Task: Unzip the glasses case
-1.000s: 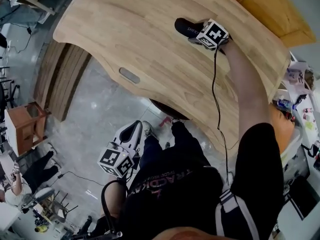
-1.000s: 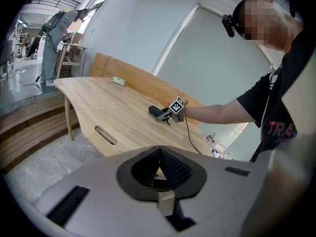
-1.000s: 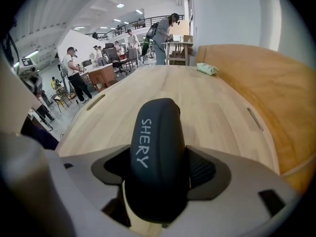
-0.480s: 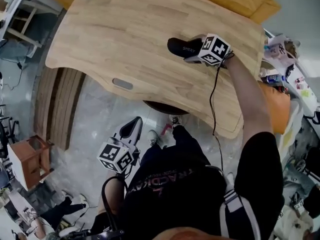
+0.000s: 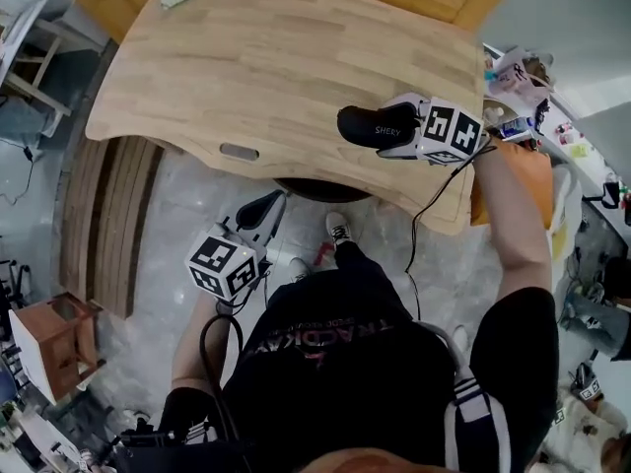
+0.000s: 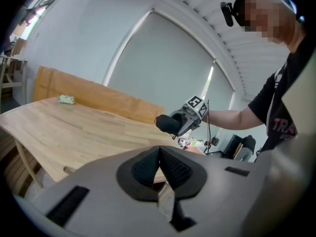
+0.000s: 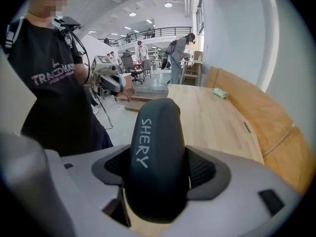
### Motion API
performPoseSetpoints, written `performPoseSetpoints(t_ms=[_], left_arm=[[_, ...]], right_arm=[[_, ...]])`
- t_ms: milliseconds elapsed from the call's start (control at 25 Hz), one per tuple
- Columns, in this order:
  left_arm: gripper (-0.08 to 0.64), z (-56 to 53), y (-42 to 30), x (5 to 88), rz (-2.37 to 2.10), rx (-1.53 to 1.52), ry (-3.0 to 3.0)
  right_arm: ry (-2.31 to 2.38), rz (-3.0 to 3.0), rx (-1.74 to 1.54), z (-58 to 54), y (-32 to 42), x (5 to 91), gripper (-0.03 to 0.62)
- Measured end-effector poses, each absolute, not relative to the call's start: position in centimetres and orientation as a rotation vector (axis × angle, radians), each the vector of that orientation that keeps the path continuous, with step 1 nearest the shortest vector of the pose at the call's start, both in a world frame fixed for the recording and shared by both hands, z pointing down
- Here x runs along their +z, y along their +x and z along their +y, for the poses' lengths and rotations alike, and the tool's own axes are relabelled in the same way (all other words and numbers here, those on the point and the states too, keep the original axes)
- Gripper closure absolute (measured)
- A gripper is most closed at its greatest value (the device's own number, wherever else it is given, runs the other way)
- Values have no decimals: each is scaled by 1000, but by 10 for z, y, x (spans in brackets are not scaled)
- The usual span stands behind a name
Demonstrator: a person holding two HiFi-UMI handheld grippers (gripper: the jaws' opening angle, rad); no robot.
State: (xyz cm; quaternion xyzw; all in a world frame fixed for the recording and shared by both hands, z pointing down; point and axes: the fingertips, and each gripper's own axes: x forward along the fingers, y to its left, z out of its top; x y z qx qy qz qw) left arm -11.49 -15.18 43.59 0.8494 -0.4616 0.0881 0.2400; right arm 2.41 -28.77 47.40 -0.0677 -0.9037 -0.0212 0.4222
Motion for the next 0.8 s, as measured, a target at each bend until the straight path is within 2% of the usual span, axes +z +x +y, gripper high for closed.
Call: performPoseSetpoints(t_ms=[280, 520, 680, 800], left_arm=[[546, -146, -92, 409, -1031, 192, 2498], [545, -129, -64, 387, -795, 300, 2742], [478, -104, -38, 382, -613, 411, 2915], [459, -86, -25, 375, -529, 435, 3002]], right_arm=[[-207, -2292, -94, -198, 34, 431, 239], [-246, -2320, -115, -136, 35, 404, 239], [-267, -2322, -87, -103, 38, 393, 239], [-286, -2306, -66, -79, 42, 392, 239]])
